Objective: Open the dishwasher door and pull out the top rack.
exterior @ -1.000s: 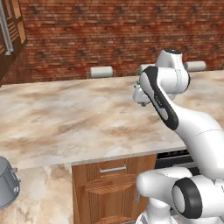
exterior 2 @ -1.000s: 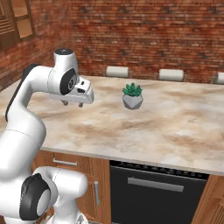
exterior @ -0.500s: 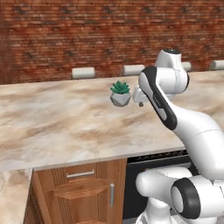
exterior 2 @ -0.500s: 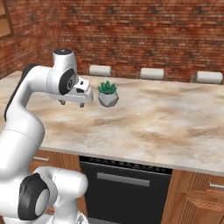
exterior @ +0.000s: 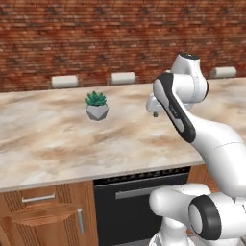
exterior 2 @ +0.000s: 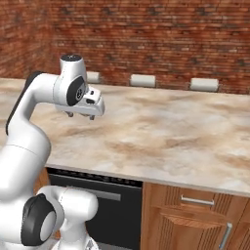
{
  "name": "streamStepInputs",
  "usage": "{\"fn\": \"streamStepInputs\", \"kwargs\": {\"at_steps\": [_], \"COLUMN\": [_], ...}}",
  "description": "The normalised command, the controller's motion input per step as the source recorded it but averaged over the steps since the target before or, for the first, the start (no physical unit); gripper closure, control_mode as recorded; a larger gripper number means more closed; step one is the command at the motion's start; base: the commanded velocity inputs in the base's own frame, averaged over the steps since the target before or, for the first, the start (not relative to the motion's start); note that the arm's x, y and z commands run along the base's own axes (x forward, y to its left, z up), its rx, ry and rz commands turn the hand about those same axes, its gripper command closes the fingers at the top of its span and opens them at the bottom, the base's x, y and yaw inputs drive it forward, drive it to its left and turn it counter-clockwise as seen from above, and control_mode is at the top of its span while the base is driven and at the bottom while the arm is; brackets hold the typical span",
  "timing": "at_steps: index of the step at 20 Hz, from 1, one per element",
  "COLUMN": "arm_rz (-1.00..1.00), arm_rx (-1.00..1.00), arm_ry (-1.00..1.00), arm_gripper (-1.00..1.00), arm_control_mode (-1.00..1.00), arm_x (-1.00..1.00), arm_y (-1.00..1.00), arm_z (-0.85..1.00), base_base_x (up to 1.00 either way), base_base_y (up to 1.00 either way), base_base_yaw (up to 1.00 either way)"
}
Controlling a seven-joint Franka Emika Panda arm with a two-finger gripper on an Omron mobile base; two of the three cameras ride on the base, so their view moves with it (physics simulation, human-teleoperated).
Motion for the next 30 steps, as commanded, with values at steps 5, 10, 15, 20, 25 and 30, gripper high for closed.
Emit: {"fn": "streamStepInputs", "kwargs": {"at_steps": [5,10,15,20,25,30], "arm_rz": [0.00,0.00,0.00,0.00,0.00,0.00], "arm_rx": [0.00,0.00,0.00,0.00,0.00,0.00], "arm_ry": [0.00,0.00,0.00,0.00,0.00,0.00], "arm_gripper": [-1.00,-1.00,-1.00,-1.00,-1.00,-1.00], "arm_control_mode": [1.00,1.00,1.00,1.00,1.00,1.00], "arm_x": [0.00,0.00,0.00,0.00,0.00,0.00], "arm_y": [0.00,0.00,0.00,0.00,0.00,0.00], "arm_z": [0.00,0.00,0.00,0.00,0.00,0.00], "base_base_x": [0.00,-0.01,0.00,0.00,0.00,0.00], "base_base_y": [-0.72,-0.70,-0.67,-0.65,-0.58,-0.35], "base_base_yaw": [0.15,0.30,0.37,0.36,0.34,0.31]}}
